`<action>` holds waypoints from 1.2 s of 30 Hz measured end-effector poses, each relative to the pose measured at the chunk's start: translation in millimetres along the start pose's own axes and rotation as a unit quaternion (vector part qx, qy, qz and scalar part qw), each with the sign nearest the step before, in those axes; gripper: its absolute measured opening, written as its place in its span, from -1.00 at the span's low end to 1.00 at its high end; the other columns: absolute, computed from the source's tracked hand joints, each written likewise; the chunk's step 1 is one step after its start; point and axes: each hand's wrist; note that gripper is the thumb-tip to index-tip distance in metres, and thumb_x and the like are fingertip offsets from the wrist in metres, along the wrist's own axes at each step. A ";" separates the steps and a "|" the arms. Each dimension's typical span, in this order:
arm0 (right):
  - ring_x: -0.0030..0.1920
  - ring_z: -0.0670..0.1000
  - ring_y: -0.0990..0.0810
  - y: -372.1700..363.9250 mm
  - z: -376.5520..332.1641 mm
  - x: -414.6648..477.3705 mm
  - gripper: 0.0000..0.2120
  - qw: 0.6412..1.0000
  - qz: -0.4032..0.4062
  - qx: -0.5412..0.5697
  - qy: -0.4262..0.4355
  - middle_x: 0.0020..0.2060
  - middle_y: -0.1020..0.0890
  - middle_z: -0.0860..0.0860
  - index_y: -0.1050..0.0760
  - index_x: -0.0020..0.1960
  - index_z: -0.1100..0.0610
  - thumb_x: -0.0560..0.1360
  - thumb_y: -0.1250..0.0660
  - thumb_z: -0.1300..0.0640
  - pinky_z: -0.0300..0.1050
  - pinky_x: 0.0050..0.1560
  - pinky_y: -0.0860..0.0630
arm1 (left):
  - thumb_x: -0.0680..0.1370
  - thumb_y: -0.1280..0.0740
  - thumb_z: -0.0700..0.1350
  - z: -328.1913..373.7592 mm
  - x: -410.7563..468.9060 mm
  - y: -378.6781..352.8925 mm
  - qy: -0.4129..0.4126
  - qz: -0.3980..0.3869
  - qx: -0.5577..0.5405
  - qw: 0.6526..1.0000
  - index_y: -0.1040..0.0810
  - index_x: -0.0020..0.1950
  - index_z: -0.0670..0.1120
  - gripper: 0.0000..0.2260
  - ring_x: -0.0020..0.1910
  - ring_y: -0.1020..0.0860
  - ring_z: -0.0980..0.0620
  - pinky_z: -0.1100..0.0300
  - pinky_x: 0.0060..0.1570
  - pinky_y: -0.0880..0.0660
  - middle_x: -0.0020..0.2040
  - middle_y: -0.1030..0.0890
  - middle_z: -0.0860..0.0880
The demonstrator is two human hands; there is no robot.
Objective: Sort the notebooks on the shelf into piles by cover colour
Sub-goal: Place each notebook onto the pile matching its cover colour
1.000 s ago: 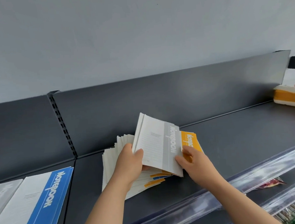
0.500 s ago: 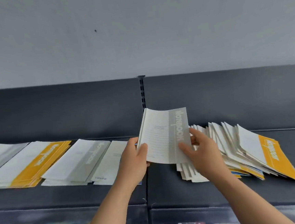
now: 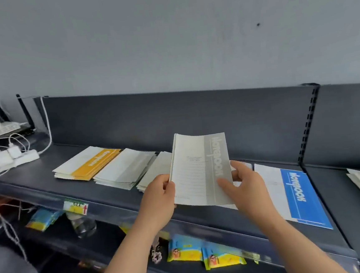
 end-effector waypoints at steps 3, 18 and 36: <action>-0.13 -0.11 -0.61 -48.6 -15.3 6.0 -0.65 1.000 -0.011 0.003 -0.004 -0.12 -0.63 -0.14 -0.45 0.27 -0.04 0.50 -0.33 0.10 -0.24 -0.25 -0.56 | 0.64 -0.12 -0.14 -30.5 15.1 39.2 0.011 0.011 0.018 1.000 -0.52 0.08 0.00 -0.81 -0.07 -0.58 0.16 0.16 -0.11 -0.62 0.00 -0.62 0.10; -0.14 -0.09 -0.61 -180.5 -33.5 92.3 -0.65 0.996 -0.065 -0.040 -0.046 -0.16 -0.64 -0.10 -0.46 0.25 0.04 0.48 -0.36 0.07 -0.14 -0.15 -0.59 | 0.63 -0.11 -0.17 -118.2 109.5 106.0 0.043 0.070 0.124 0.989 -0.55 -0.05 -0.08 -0.77 -0.20 -0.53 0.07 0.29 -0.34 -0.39 -0.14 -0.60 0.03; 0.17 0.07 -0.40 -272.0 -52.5 136.0 -0.77 0.951 -0.097 -0.285 -0.064 -0.05 -0.55 0.01 -0.49 0.02 0.08 0.52 -0.25 -0.06 -0.10 0.15 -0.32 | 0.61 -0.18 -0.20 -181.2 196.1 149.3 0.047 0.068 0.320 0.944 -0.53 0.13 -0.15 -0.82 0.00 -0.43 -0.02 0.21 -0.11 -0.40 0.06 -0.48 -0.08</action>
Point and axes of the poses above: each hand's wrist, its own x-axis towards the middle knuckle, its own y-axis out of the back of the hand, z = x × y
